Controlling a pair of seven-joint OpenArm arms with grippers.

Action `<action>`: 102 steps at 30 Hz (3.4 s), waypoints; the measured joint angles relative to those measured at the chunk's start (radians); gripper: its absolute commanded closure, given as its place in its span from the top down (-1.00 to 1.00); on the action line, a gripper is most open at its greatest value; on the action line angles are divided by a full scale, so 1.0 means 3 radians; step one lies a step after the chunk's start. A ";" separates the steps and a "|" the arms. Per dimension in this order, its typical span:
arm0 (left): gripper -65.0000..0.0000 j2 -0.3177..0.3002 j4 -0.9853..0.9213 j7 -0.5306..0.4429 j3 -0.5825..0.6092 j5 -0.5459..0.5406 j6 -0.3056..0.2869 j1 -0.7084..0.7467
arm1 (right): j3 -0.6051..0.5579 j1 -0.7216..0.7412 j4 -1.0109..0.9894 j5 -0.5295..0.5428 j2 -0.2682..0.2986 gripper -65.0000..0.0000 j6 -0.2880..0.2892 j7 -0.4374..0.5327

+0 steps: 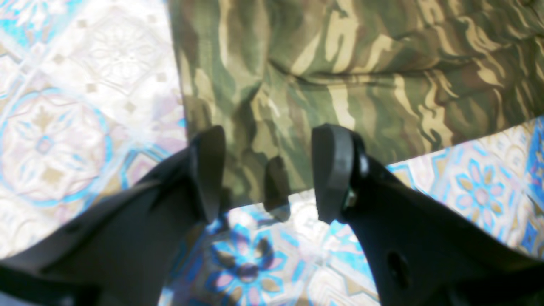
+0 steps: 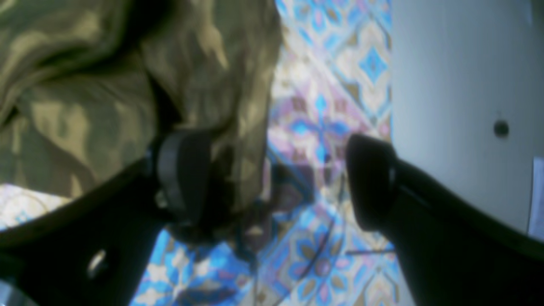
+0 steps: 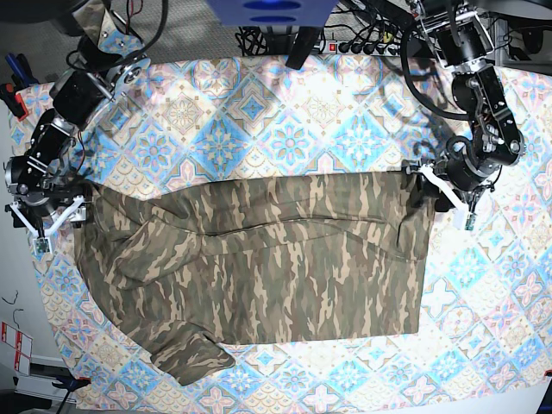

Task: Fold the T-shirt properly
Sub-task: 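Release the folded edge and raise both grippers, then grasp the folded shirt edge again with both grippers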

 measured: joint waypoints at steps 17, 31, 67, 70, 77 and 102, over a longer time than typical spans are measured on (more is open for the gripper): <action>0.00 -0.0013 0.0000 0.0013 0.0000 0.0014 0.0013 0.0037 | 0.0591 -0.0231 0.0057 -0.0031 -0.0221 0.53 -0.0022 -0.0507; 0.00 -0.0009 0.0000 0.0178 0.0006 0.0017 0.0013 0.0037 | 0.0540 0.0023 0.0679 0.0072 -0.0313 0.53 -0.0013 -0.1213; 0.00 -0.0120 0.0000 0.0188 0.0103 0.0011 0.0010 0.0081 | 0.0635 0.0596 -0.1278 0.0605 0.0150 0.52 -0.0032 -0.1146; 0.00 -0.0149 0.0000 0.0177 0.0100 0.0015 0.0014 0.0074 | 0.0635 0.0664 -0.1448 0.0600 0.0188 0.52 -0.0036 -0.1038; 0.00 -0.0146 0.0000 0.0177 0.0102 0.0013 0.0011 0.0075 | 0.0635 0.0711 -0.1553 0.0612 0.0189 0.47 -0.0042 -0.0970; 0.42 -0.0306 -0.0926 0.0247 0.0285 0.0015 -0.0167 -0.0490 | 0.0615 0.0701 -0.1540 0.0360 0.0172 -0.04 0.0033 -0.0988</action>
